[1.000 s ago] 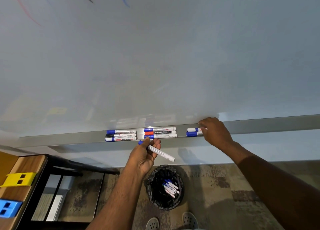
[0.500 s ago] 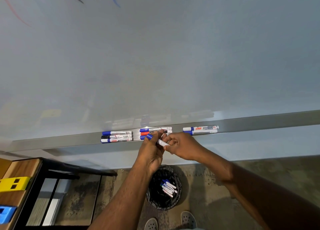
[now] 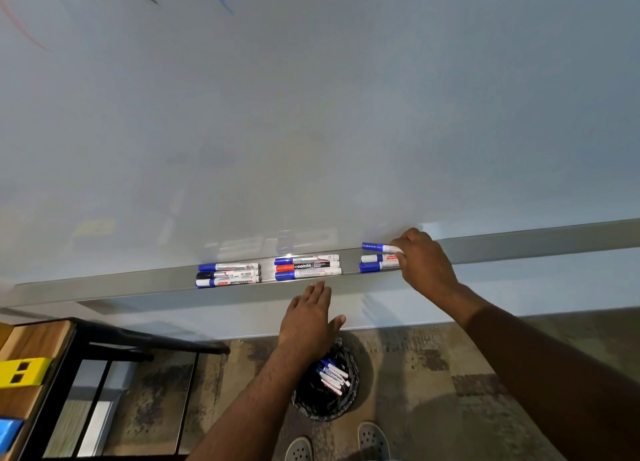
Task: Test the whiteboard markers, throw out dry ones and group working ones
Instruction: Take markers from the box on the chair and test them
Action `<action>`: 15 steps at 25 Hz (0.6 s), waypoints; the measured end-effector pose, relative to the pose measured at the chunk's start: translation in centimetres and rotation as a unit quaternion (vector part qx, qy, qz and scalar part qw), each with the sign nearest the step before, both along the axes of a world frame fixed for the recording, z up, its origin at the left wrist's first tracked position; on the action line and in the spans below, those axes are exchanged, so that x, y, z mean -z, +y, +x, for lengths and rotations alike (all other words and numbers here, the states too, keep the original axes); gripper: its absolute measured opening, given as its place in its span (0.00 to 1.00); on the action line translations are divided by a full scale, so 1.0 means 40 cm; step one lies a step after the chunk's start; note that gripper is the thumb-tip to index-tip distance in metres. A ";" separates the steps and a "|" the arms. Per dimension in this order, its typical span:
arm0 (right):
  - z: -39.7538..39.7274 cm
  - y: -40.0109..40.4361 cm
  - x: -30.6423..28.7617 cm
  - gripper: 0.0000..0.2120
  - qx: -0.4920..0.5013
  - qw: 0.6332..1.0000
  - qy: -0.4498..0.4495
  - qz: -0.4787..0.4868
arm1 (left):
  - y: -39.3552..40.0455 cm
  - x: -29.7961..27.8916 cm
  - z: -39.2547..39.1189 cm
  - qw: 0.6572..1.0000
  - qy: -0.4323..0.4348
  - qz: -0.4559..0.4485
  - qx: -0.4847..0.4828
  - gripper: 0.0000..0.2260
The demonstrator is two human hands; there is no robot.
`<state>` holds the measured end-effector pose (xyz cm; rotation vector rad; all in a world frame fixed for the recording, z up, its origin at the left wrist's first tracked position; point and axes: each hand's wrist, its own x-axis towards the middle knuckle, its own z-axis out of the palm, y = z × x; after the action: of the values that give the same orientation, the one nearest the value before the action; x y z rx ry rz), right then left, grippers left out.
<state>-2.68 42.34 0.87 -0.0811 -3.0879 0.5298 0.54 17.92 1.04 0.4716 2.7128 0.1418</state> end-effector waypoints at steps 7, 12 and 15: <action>-0.029 0.015 0.013 0.24 -0.028 0.997 -0.033 0.068 | -0.013 0.018 0.000 1.000 0.003 -0.011 0.004 0.31; -0.015 0.013 0.024 0.24 -0.014 0.998 -0.027 0.058 | -0.014 0.017 0.005 0.998 0.050 0.038 -0.028 0.28; 0.009 0.015 0.048 0.19 0.042 0.998 0.042 0.032 | -0.015 0.024 0.000 0.998 0.041 0.031 -0.024 0.29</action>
<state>-2.30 42.95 -1.04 -0.1825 -3.0010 0.4201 0.53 17.31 0.07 0.4403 2.8082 0.2236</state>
